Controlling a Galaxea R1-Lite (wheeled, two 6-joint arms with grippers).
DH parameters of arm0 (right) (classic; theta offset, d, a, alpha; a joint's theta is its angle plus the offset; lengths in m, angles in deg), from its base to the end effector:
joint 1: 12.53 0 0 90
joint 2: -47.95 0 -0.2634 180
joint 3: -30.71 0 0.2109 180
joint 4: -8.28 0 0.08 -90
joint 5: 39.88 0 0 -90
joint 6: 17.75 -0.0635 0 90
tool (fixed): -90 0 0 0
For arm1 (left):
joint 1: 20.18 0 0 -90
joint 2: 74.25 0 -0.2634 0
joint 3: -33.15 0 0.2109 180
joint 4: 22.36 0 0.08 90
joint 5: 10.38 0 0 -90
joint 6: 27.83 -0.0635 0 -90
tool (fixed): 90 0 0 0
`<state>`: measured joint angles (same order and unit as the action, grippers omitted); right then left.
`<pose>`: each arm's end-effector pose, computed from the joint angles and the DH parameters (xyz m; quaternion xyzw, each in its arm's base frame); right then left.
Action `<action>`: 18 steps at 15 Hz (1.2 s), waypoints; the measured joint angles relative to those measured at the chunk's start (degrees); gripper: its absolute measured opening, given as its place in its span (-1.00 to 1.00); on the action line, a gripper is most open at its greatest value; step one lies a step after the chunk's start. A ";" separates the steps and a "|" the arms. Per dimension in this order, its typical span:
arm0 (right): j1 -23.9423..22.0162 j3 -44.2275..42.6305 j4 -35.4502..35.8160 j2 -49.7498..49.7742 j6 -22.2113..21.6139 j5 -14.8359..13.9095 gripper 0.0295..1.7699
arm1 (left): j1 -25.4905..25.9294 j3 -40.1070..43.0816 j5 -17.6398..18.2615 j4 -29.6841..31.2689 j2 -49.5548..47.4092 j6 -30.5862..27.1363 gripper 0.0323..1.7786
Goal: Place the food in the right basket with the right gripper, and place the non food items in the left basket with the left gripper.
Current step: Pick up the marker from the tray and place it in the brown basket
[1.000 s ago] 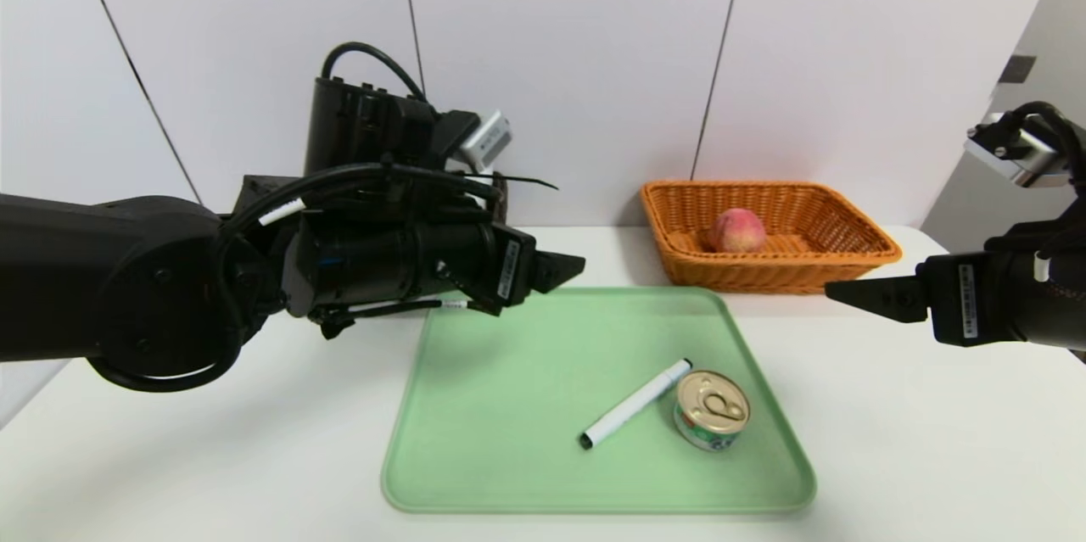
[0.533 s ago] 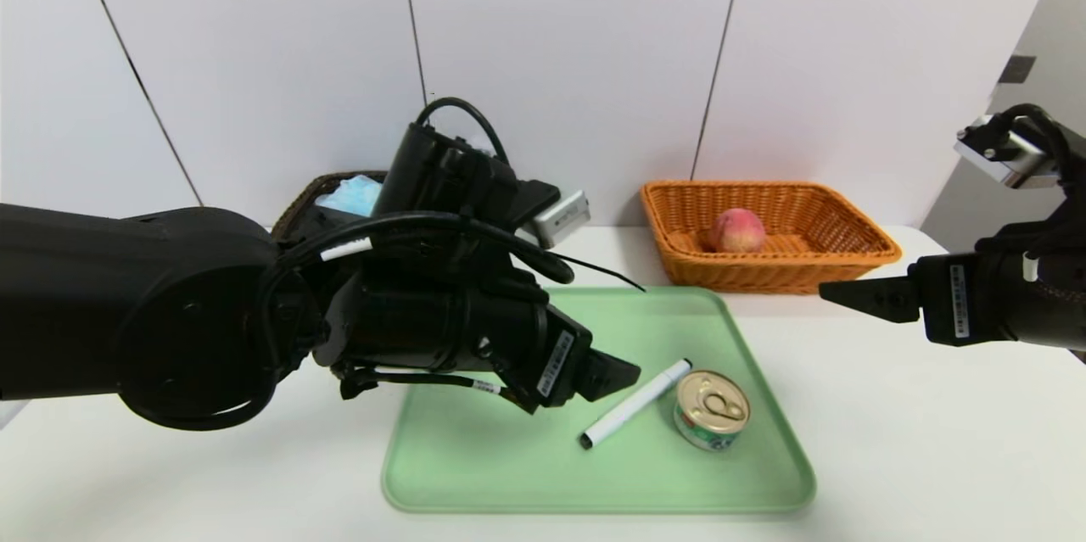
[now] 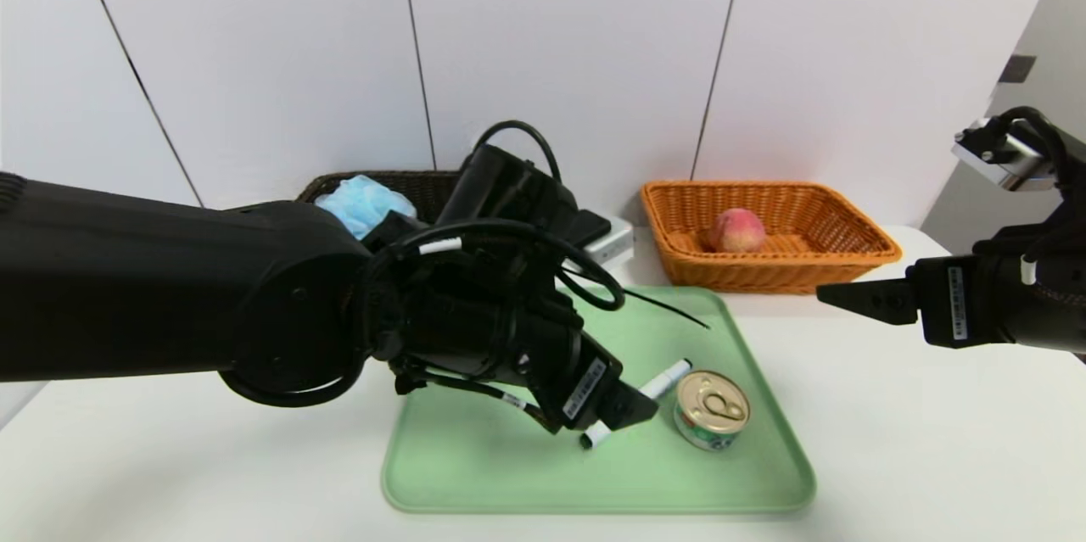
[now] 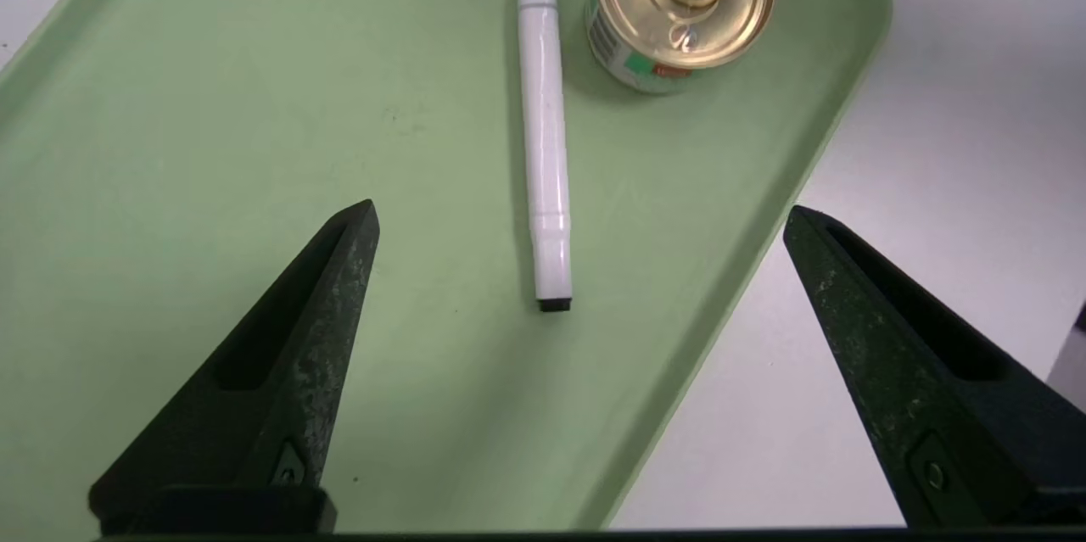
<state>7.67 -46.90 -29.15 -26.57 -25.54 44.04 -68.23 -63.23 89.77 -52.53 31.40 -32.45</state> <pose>0.2449 0.0829 0.1845 -0.0025 0.2948 0.0976 0.9506 0.2519 -0.2970 0.1291 0.1426 0.3004 -0.4703 0.8174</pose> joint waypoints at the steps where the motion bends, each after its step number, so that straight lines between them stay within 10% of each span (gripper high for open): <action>1: 0.00 0.13 0.00 0.02 -0.11 -0.02 0.92 | -0.29 -1.13 -0.15 -1.49 0.83 -1.88 0.90; 9: -0.37 0.66 0.48 0.00 -0.22 0.22 0.92 | -1.68 -6.01 -8.14 -2.47 9.11 -5.90 0.90; 18: -1.40 2.76 3.79 0.16 -0.06 1.24 0.92 | -1.71 -10.12 -9.00 -2.34 14.12 -4.69 0.90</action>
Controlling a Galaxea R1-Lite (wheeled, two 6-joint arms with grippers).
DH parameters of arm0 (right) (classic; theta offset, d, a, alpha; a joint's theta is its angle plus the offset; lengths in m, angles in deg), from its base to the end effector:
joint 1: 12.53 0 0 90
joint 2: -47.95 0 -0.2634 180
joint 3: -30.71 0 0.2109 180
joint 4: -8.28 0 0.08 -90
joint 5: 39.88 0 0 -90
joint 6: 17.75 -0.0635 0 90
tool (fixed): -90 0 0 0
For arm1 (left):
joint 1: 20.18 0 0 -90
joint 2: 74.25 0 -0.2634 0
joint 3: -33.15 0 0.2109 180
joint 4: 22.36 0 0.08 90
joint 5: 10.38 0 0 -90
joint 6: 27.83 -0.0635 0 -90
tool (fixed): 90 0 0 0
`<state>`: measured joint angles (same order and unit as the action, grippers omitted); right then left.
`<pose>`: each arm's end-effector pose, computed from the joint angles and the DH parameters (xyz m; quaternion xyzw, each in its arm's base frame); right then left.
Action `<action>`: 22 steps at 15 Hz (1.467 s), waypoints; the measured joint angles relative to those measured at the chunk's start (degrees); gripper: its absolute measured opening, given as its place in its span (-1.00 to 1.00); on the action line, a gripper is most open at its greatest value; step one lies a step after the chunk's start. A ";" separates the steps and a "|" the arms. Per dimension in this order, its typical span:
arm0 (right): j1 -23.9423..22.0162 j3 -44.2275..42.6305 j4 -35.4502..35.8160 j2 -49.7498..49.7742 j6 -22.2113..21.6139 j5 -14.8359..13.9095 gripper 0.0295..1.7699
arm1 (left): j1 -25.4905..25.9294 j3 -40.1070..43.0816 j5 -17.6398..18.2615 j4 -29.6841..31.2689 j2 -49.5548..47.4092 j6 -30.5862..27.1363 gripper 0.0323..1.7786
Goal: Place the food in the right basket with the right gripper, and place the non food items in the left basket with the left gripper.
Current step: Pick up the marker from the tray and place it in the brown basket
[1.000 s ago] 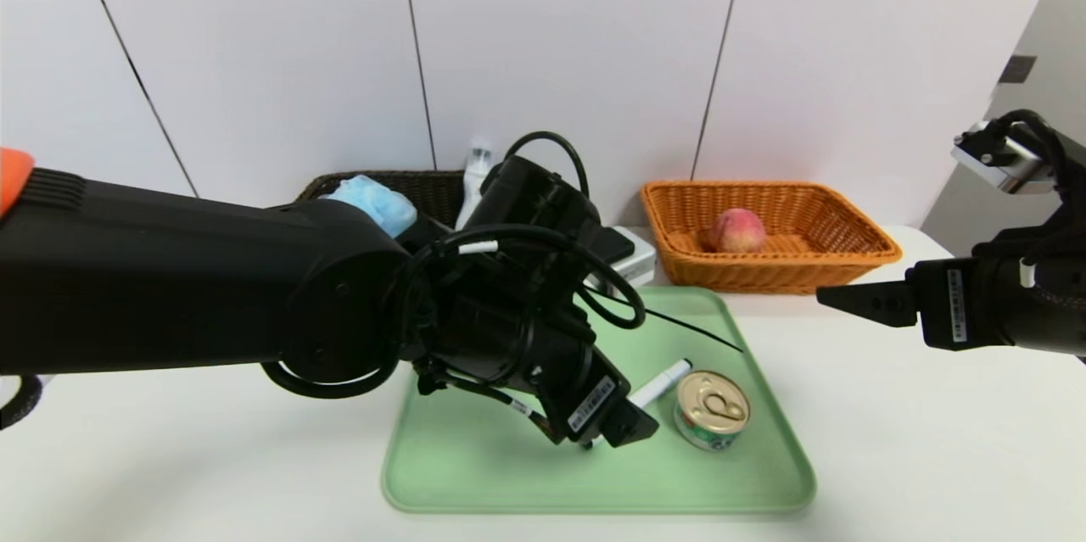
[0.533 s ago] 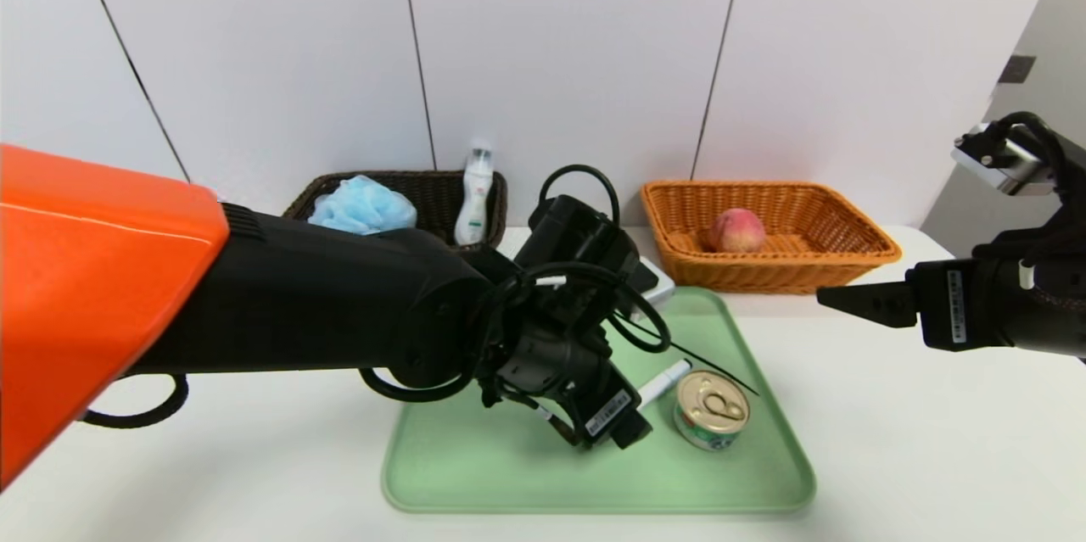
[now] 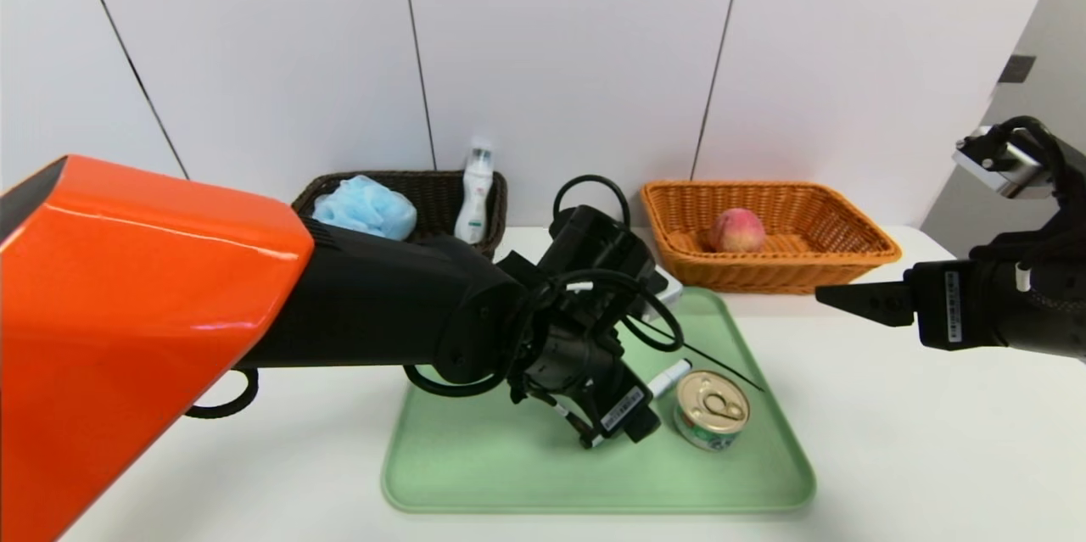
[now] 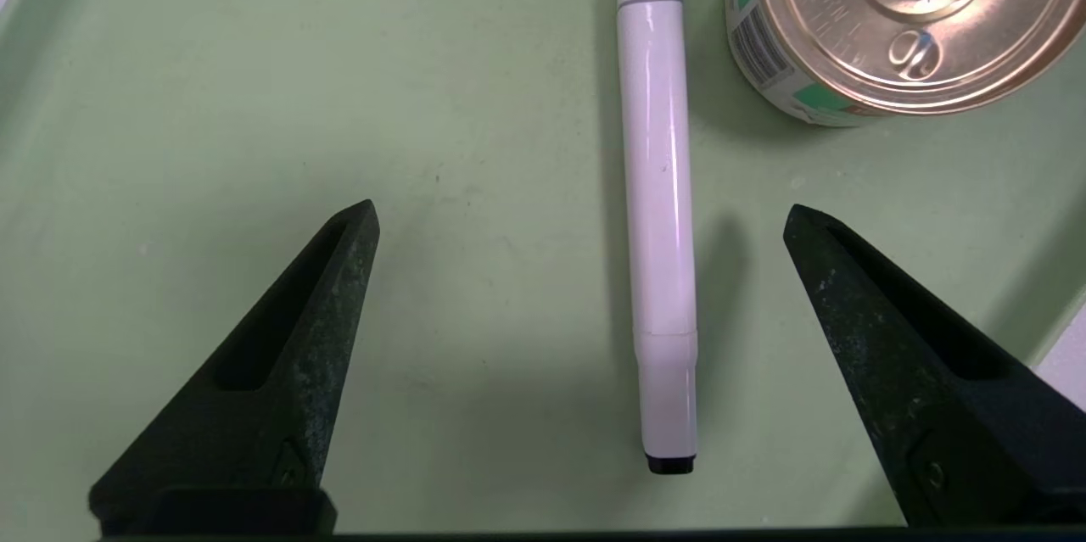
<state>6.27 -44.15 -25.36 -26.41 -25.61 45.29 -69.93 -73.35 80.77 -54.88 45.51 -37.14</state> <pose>0.2477 0.0787 0.1772 0.0069 0.2865 0.0972 0.9531 0.2808 -0.3337 0.0775 0.2270 0.3212 -0.4233 0.8161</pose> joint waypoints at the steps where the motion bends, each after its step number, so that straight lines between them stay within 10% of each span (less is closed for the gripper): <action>1: 0.00 0.00 0.00 0.02 0.00 0.05 0.92 | 0.02 -0.17 -0.11 0.02 0.35 0.00 0.90; 17: -0.20 -0.06 -0.01 0.50 -0.02 0.13 0.92 | 0.09 -1.21 -1.24 0.00 1.99 -0.41 0.90; 22: -0.20 -0.09 0.00 0.55 0.00 0.13 0.92 | 0.09 -1.01 -1.22 -0.28 2.45 -0.35 0.04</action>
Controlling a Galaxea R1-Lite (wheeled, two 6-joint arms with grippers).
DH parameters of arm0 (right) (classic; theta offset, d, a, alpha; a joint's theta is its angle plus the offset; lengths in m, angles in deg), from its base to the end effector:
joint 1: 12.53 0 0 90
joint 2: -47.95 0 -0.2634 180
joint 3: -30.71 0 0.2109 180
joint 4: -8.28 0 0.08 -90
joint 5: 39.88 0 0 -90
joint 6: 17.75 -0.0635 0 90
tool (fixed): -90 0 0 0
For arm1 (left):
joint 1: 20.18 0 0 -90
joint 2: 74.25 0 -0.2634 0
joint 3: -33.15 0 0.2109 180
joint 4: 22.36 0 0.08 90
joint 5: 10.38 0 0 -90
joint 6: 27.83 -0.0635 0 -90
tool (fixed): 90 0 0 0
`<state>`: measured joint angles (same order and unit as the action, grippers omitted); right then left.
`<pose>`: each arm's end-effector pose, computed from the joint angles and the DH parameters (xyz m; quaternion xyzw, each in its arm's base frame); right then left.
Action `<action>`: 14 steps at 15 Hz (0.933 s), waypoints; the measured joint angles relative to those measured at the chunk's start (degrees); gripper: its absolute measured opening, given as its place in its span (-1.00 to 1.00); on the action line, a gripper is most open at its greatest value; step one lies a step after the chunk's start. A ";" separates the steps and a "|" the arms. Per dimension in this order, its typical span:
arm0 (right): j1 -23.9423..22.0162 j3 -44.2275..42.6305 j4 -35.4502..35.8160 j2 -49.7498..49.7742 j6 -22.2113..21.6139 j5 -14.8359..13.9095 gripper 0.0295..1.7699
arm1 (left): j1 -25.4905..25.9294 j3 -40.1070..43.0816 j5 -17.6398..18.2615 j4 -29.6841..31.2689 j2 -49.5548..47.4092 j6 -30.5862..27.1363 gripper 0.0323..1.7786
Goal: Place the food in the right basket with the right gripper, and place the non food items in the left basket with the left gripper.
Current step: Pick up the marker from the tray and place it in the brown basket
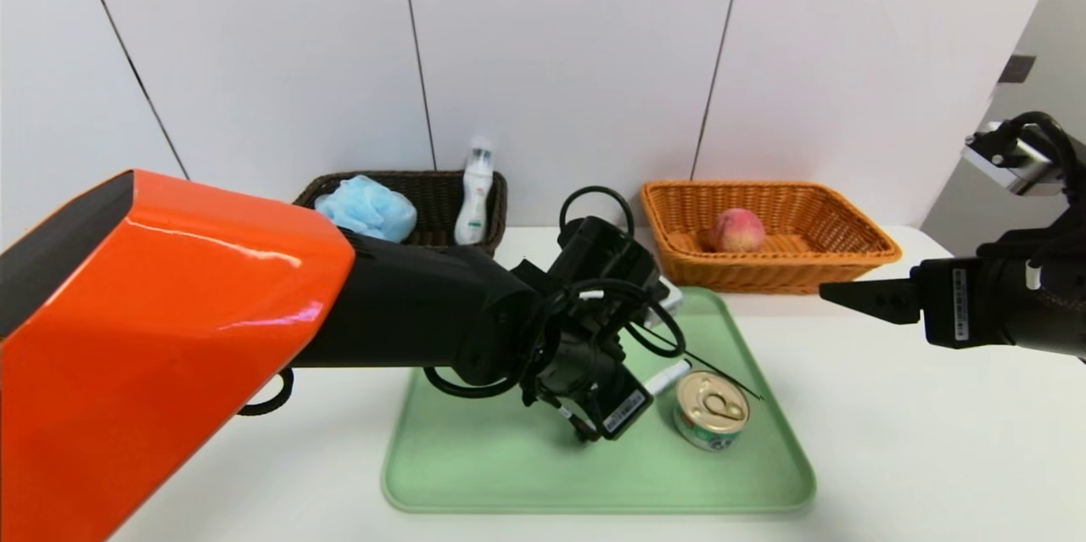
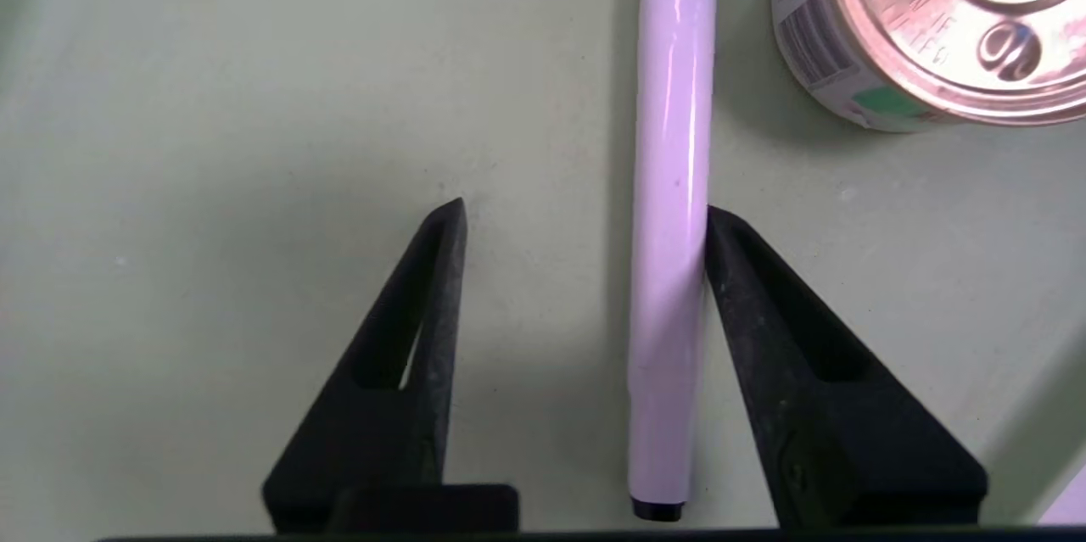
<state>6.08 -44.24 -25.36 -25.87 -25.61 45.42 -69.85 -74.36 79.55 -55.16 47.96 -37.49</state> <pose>0.2464 0.0775 0.1801 0.0089 0.2815 0.0972 0.9546 0.2857 -0.3364 0.0635 0.2387 0.3318 -0.4133 0.8137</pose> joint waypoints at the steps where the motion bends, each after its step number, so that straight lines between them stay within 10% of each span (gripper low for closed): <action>1: -0.04 0.00 -0.01 0.02 0.00 0.00 0.92 | 0.00 0.10 0.00 0.06 0.20 0.22 -0.06; 4: -0.06 0.00 -0.01 0.09 -0.02 -0.09 0.92 | 0.00 0.29 0.02 0.06 0.28 0.35 -0.85; 14: -0.09 0.02 -0.01 0.63 0.00 -0.06 0.92 | 3.61 -2.93 -3.62 0.01 -3.52 0.44 -0.85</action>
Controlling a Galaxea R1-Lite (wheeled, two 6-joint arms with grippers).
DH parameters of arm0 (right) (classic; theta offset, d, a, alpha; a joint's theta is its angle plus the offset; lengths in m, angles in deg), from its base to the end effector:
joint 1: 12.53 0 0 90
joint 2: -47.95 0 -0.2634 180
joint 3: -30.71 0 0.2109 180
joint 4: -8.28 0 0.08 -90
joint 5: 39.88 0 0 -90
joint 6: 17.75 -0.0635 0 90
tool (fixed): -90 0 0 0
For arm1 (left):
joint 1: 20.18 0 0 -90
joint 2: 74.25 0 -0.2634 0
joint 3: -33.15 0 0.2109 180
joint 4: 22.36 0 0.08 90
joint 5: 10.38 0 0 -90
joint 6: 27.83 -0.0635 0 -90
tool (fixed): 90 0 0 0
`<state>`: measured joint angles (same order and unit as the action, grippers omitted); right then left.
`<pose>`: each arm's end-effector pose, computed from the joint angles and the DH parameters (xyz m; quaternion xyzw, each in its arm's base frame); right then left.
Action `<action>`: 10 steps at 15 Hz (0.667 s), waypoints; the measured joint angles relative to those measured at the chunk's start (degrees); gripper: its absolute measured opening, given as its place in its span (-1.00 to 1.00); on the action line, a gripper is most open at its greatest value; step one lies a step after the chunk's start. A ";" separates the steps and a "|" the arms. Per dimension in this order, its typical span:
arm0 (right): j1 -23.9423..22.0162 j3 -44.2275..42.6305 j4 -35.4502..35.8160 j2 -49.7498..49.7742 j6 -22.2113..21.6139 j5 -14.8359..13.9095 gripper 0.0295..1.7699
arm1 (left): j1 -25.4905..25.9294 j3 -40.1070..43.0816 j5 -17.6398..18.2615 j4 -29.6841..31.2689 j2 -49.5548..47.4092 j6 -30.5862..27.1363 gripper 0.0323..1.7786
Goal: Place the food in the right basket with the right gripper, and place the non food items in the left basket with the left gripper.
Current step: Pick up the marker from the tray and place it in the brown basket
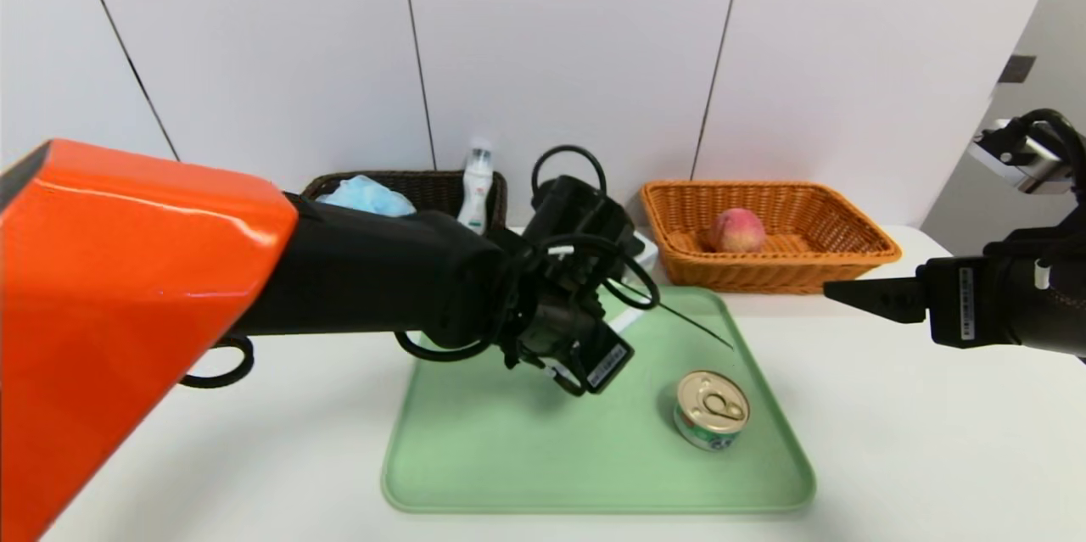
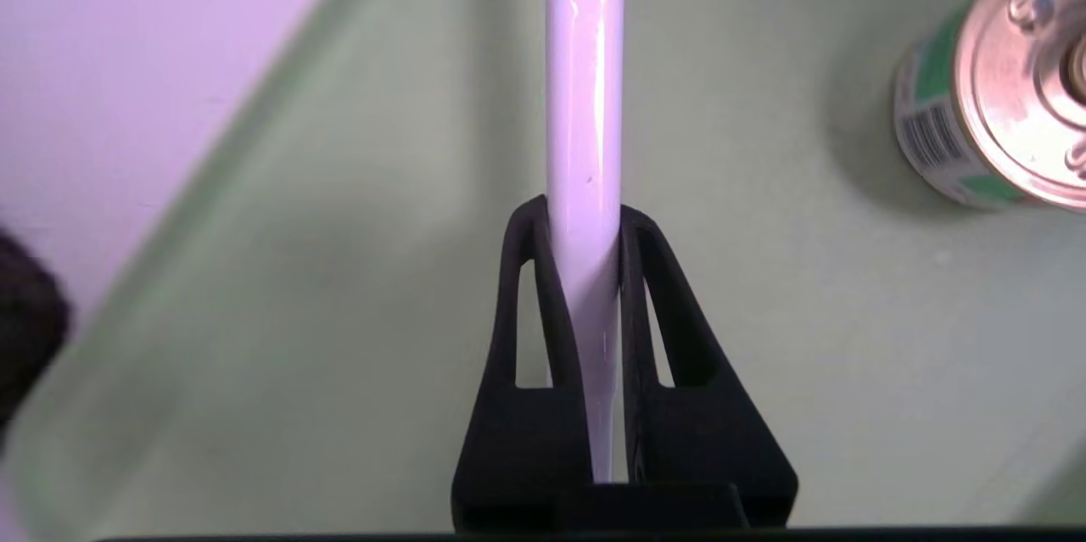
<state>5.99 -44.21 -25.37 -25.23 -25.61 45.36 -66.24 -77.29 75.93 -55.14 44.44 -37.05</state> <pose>0.2446 0.0764 0.1828 0.0101 0.2765 0.0965 0.9561 0.3106 -0.3164 0.1067 0.2171 0.2897 -0.3629 0.8586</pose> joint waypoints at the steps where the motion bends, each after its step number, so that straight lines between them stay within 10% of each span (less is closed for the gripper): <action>1: 0.00 -0.05 0.00 0.11 -0.02 0.04 0.92 | 1.07 -1.11 -0.40 -0.26 -1.51 0.13 -0.85; 10: 0.00 0.09 -0.07 0.80 0.05 0.15 0.92 | 20.54 -10.40 0.56 -6.46 -13.04 -1.88 -0.85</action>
<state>5.99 -44.13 -25.44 -24.43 -25.56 45.50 -45.70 -87.69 76.49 -61.60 31.40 -38.93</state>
